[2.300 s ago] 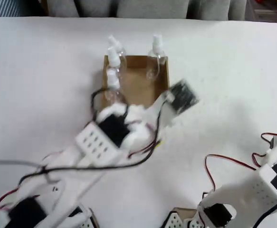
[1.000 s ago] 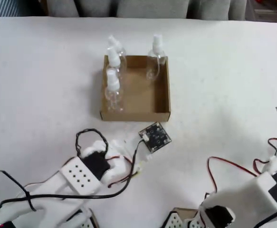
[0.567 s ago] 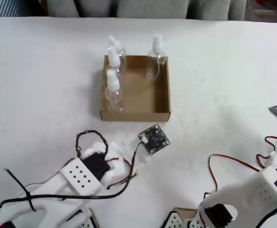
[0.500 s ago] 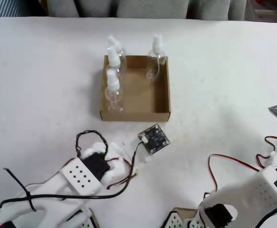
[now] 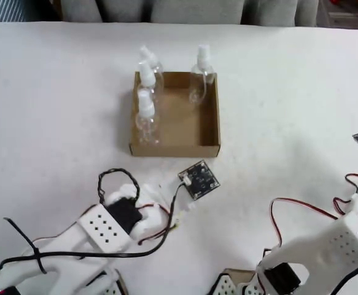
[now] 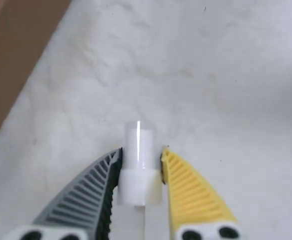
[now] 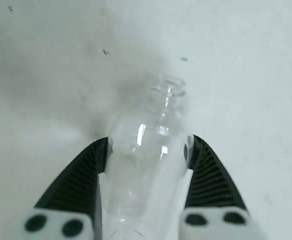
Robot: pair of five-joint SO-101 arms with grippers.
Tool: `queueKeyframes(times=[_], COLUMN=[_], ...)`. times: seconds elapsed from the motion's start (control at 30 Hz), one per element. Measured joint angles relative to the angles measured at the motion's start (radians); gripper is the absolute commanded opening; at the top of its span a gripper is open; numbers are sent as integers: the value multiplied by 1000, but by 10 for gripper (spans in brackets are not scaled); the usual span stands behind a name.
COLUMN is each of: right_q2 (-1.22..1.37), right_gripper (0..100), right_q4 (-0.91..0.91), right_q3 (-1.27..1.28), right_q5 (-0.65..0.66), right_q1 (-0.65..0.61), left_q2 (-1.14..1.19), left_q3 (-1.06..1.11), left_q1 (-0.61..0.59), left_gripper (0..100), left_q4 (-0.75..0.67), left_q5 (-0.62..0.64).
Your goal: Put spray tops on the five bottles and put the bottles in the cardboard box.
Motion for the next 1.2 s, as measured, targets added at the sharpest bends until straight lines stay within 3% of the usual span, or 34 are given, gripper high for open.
queueKeyframes(times=[0.37, 0.53, 0.77, 0.87, 1.0, 1.2], right_q2=[-195, -354, -638, -789, -1005, -1301], right_gripper=[16, 16, 16, 16, 16, 16], right_q4=[482, 465, 359, 356, 356, 358], right_q3=[-163, 64, 428, 531, 638, 723], right_q5=[-91, -97, -97, -129, -235, -516], right_q1=[32, 35, 8, -37, -144, -410], left_q2=[0, -75, -405, -569, -776, -1007], left_q3=[0, 0, 0, 0, 0, 0], left_q1=[0, -29, -167, -198, -224, -285], left_gripper=[20, 20, 20, 20, 20, 20], left_q4=[0, 0, 26, 69, 92, -5], left_q5=[0, 0, 0, 15, 157, 356])
